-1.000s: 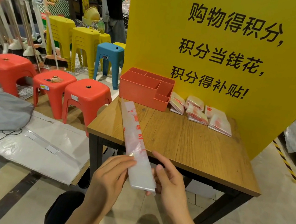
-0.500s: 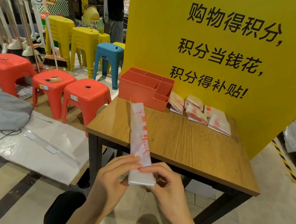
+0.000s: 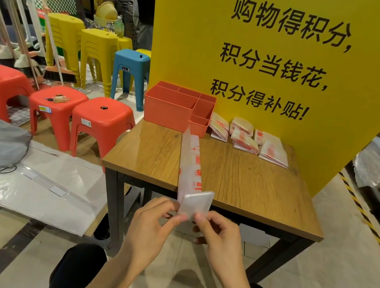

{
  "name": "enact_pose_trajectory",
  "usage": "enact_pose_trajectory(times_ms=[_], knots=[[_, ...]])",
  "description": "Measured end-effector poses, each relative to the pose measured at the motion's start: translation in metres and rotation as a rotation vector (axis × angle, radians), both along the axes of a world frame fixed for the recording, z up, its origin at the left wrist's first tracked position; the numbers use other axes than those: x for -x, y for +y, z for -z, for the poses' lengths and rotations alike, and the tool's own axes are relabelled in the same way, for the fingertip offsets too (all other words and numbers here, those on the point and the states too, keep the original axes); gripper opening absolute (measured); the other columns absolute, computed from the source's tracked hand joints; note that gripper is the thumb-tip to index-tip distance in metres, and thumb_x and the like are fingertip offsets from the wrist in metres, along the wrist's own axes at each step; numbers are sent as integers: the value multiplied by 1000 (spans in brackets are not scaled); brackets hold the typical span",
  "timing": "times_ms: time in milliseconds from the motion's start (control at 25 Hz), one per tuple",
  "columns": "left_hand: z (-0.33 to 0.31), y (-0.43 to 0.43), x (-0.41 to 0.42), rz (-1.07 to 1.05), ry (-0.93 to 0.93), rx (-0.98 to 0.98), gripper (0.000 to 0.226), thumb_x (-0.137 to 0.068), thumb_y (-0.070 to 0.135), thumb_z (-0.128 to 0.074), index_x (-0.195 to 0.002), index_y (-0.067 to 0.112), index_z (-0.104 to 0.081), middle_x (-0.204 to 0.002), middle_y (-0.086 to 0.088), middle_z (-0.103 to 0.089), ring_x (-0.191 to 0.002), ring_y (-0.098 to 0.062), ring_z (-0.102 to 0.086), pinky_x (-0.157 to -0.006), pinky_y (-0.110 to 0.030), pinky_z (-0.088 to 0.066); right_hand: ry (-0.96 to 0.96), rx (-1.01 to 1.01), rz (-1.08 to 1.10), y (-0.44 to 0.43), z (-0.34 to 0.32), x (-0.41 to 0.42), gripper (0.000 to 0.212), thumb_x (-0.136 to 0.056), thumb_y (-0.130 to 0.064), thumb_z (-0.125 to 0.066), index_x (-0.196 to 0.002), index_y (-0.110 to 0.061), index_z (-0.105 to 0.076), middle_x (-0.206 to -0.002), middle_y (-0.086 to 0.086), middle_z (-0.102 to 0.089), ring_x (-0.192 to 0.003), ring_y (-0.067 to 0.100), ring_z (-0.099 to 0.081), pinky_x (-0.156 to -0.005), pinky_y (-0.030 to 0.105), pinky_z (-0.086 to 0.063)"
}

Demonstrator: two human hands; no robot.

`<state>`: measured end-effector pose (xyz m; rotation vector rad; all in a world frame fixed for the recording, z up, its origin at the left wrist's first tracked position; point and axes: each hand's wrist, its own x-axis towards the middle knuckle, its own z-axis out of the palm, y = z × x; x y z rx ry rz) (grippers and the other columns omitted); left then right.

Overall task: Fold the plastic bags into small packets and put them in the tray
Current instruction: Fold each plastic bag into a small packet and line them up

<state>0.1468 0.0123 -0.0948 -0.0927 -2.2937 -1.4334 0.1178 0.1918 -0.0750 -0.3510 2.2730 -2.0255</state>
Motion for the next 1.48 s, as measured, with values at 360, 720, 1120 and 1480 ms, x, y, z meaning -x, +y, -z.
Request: enact_pose_trajectory(times_ms=[360, 720, 1120, 1480], knots=[[1, 15, 13, -95, -222, -233, 9, -88, 42, -78, -82, 35, -79, -116, 20, -67, -109, 0, -64, -98, -42, -55, -22, -42, 93, 0, -3, 5, 24, -98, -36, -65, -85, -21, -79, -83, 2, -72, -74, 16, -68, -61, 24, -55], [-9, 25, 11, -57, -268, -436, 5, -89, 28, -80, -93, 24, -80, -98, 11, -78, -92, -6, -75, -90, -41, -61, -38, -62, 127, -7, 0, 7, 26, -99, -45, -59, -94, -27, -78, -88, -3, -72, -82, 16, -69, -64, 31, -60], [-7, 29, 9, -130, -304, -433, 12, -89, 27, -81, -78, 27, -85, -98, 20, -76, -91, 2, -71, -85, -30, -58, -38, -1, 218, -11, 2, 5, 18, -99, -37, -64, -112, -26, -63, -103, -5, -72, -88, 16, -73, -62, 31, -61], [-12, 35, 6, -102, -303, -458, 10, -94, 25, -75, -103, 29, -77, -98, 15, -78, -95, -5, -73, -84, -30, -60, 7, -115, 240, -6, 12, 15, 29, -101, -30, -63, -130, -35, -63, -95, -7, -73, -85, 6, -70, -67, 25, -59]])
